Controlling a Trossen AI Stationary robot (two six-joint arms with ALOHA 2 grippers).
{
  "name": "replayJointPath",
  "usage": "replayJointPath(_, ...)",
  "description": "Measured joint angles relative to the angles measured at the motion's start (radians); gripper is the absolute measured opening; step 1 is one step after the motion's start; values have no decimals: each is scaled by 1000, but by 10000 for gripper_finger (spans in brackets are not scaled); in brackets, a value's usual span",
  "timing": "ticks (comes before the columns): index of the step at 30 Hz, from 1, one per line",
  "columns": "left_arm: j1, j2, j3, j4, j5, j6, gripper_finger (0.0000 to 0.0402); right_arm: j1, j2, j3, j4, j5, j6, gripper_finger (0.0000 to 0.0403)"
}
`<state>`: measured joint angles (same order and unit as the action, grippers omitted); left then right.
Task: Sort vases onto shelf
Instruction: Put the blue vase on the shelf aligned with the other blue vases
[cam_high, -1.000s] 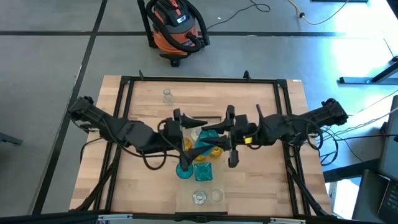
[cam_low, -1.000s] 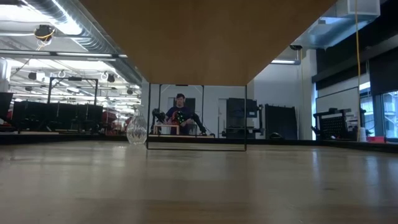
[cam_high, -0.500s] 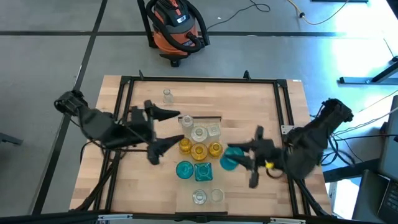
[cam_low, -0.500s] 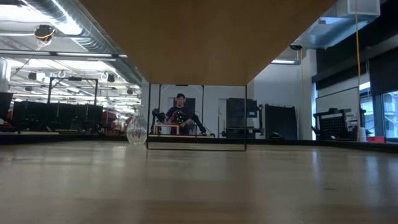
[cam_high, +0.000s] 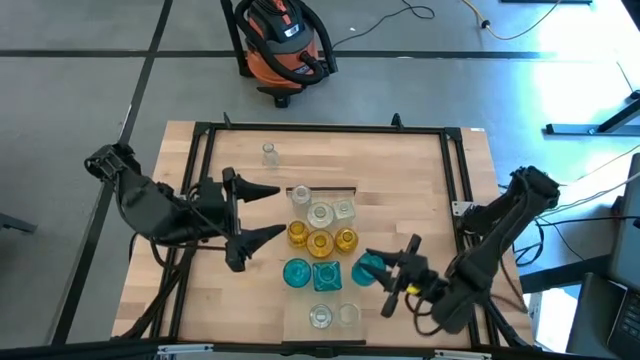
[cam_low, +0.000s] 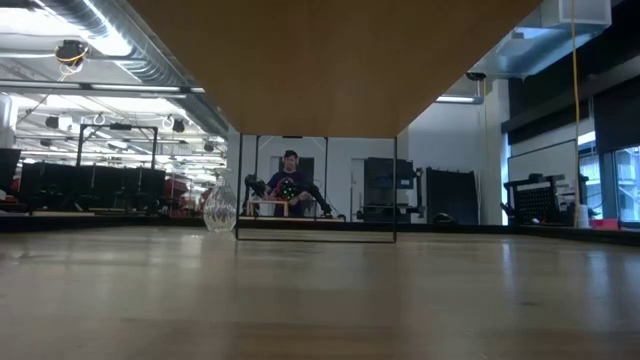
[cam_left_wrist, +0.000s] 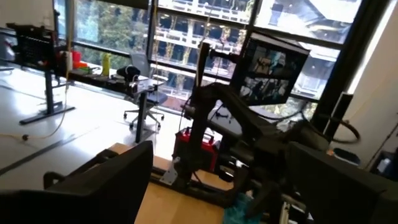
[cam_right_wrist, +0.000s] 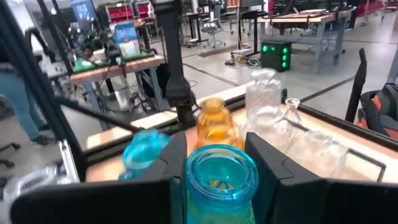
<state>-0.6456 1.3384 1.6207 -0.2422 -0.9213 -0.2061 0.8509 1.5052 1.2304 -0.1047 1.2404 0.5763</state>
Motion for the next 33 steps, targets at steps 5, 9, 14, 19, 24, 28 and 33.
replayJointPath(5, -19, 0, 0, -5, -43, -4, 352, -5, 57, 0, 7, -25, 0, 80)
replayJointPath(9, -18, 0, 0, -6, -45, -6, 351, -10, 89, 0, 7, -56, 0, 80)
replayJointPath(14, -8, 0, 0, -6, -45, -28, 351, -23, 102, 0, 13, -94, 2, 80)
replayJointPath(19, -7, 0, 0, -5, -44, -29, 350, -45, 102, 0, 34, -120, -40, 80)
replayJointPath(24, -7, 0, 0, -5, -43, -29, 350, -76, 106, 0, 31, -203, -52, 80)
replayJointPath(28, -7, 0, 0, -5, -42, -29, 350, -88, 121, 0, 26, -217, -61, 80)
replayJointPath(33, -7, 0, 0, -5, -41, -29, 350, -95, 150, 0, 32, -240, -58, 80)
